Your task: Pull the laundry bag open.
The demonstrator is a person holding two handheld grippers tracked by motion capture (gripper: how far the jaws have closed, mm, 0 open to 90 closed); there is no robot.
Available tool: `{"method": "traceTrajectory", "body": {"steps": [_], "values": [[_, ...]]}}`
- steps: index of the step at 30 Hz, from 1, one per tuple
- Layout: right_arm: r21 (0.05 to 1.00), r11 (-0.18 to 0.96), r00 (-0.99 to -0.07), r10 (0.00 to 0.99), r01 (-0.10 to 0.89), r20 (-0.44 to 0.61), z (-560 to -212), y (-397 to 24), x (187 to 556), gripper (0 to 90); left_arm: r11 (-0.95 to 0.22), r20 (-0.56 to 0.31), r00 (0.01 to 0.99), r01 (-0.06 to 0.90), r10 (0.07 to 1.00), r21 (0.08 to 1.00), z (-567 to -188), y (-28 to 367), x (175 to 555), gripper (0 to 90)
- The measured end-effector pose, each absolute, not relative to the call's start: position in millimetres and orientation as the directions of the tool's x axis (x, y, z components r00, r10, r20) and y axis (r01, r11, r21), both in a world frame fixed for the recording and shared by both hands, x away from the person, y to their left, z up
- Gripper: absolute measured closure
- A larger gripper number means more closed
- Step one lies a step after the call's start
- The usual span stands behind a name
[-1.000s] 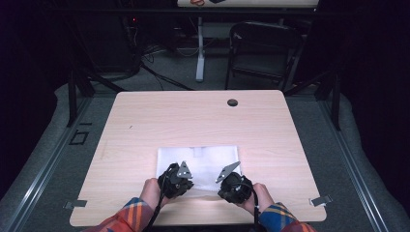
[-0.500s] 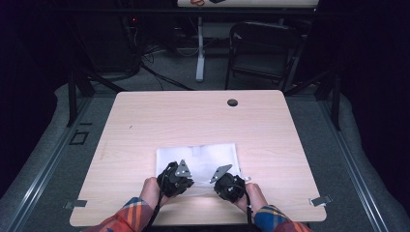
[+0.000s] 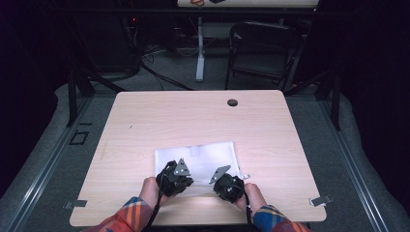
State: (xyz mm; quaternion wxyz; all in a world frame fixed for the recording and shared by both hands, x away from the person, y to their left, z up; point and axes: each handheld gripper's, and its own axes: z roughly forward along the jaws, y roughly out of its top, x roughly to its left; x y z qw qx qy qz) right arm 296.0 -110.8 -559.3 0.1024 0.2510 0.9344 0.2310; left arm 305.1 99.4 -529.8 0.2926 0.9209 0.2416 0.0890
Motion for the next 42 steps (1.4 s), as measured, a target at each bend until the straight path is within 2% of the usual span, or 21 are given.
{"method": "traceTrajectory", "body": {"steps": [16, 42], "values": [[0.487, 0.765, -0.857, 0.512, 0.423, -0.061, -559.8, -112.3, 296.3, 90.0, -0.678, 0.015, 0.835, 0.437, 0.551, 0.591, -522.0, 105.2, 312.5, 88.0], [0.474, 0.77, -0.86, 0.509, 0.428, -0.05, -558.9, -110.3, 294.6, 90.0, -0.649, 0.002, 0.818, 0.455, 0.575, 0.61, -500.4, 110.6, 322.9, 88.2]]}}
